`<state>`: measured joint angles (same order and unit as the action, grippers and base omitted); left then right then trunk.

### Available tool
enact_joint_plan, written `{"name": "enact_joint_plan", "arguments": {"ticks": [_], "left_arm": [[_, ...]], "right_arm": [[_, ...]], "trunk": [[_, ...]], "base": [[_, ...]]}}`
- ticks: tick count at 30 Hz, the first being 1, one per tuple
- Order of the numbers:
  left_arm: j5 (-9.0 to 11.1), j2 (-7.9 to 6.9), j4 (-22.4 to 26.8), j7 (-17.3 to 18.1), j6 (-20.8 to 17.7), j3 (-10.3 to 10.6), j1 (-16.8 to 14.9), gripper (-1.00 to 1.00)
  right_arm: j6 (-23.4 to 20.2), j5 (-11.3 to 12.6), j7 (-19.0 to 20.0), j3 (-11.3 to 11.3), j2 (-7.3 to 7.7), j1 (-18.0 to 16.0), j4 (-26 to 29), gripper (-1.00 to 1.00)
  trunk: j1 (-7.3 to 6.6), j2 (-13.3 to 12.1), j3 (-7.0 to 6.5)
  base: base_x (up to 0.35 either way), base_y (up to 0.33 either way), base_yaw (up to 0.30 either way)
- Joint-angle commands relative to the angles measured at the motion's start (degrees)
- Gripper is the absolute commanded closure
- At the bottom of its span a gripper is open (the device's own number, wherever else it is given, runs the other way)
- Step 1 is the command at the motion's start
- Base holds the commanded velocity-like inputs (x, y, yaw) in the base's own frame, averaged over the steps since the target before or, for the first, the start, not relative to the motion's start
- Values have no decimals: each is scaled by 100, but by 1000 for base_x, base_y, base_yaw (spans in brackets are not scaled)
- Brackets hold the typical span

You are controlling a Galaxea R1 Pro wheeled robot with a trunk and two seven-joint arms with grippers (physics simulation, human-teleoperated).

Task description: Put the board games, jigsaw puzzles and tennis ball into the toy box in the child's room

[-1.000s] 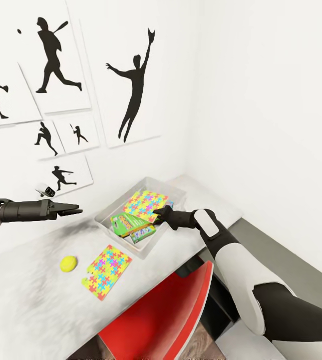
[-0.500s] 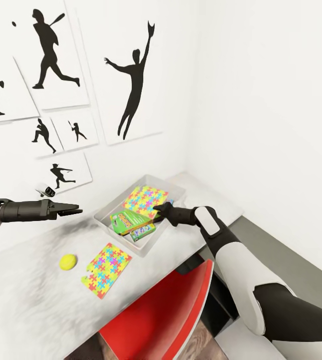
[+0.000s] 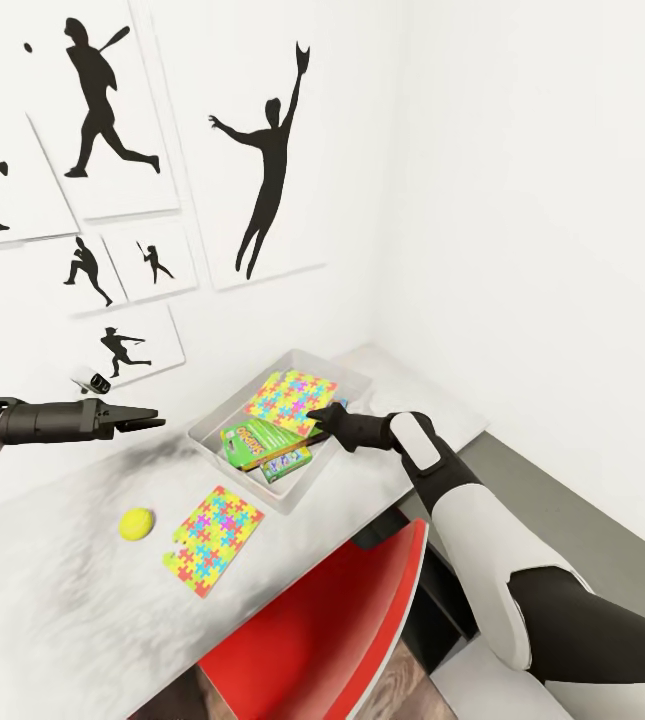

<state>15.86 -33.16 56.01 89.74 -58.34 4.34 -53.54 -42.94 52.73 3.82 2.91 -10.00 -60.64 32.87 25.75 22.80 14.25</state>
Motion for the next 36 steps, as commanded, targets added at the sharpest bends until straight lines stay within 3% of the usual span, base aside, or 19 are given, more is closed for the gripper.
{"name": "enact_joint_plan", "arguments": {"ticks": [1, 8, 9, 36], "left_arm": [[5, -8, -2, 26, -62, 18, -7, -100], [5, -14, -2, 26, -60, 18, -7, -100], [5, -14, -2, 26, -60, 17, -7, -100], [5, -15, -2, 26, -57, 15, -7, -100]], "right_arm": [[-14, -47, 35, -1, 0, -4, 0, 100], [-20, -45, 35, -1, 0, -7, 0, 100], [-21, -46, 33, -1, 0, -8, 0, -100], [-32, -52, 53, 6, 0, -2, 175, -100]], "trunk": [[4, 12, 11], [4, 12, 11], [4, 12, 11], [4, 12, 11]], "base": [[0, 0, 0], [0, 0, 0], [0, 0, 0], [-9, 1, 0]]}}
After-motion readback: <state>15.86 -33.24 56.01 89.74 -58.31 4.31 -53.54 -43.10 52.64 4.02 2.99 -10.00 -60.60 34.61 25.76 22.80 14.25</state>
